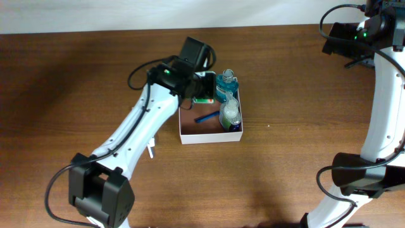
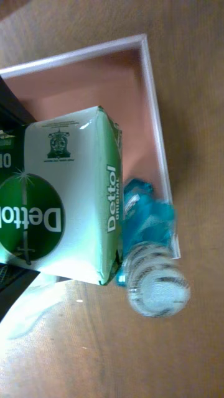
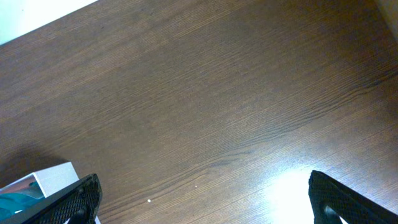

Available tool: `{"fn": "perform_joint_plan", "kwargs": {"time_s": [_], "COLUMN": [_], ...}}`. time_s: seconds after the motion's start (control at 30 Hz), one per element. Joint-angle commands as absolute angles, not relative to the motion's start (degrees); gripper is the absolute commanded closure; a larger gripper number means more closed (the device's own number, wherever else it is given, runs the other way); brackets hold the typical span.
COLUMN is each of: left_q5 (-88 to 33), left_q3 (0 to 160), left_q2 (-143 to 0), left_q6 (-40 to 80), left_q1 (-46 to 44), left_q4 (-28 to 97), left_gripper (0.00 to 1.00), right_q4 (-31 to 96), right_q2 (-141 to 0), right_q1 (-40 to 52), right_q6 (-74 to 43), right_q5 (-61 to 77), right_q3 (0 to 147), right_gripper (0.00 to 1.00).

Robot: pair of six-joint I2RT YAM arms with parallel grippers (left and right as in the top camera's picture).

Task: Pack container
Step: 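Carry the Dettol soap into the box and release it, then move the left gripper back over the toothbrush and toothpaste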

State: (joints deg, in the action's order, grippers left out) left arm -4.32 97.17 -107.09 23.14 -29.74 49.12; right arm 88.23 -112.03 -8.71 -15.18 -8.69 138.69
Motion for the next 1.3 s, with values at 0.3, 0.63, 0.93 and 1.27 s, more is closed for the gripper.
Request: {"fn": "perform_joint_plan", "kwargs": {"time_s": [0.3,0.63,0.93,1.27], "left_q5": [-4.6,-4.4,2.4,-1.5], "left_q3": [99.7,96.2,81.3,67.5], "left_q2": [-106.8,-104.9,-105.3,-105.4], "left_q6": [22.4,22.4,28.8,33.1], "left_q1": [-20.8,-7.1,-6.2,-5.5], "left_q4": [52.8,65.3,58.6,46.7], "left_gripper": [0.33,0.34,0.29,0.37], "right_q4": [88.1,88.1,88.1,88.1], "right_q2": [-112.0,-112.0,-112.0,-112.0], "right_q1": [-9.1,-9.1,-9.1,-9.1], "right_q6": [-15.2,-15.2,-15.2,-15.2], "right_q5": [-8.6,-8.6,-8.6,-8.6], "right_q3": [139.0,139.0,139.0,139.0], "right_gripper": [0.01,0.01,0.01,0.01]}}
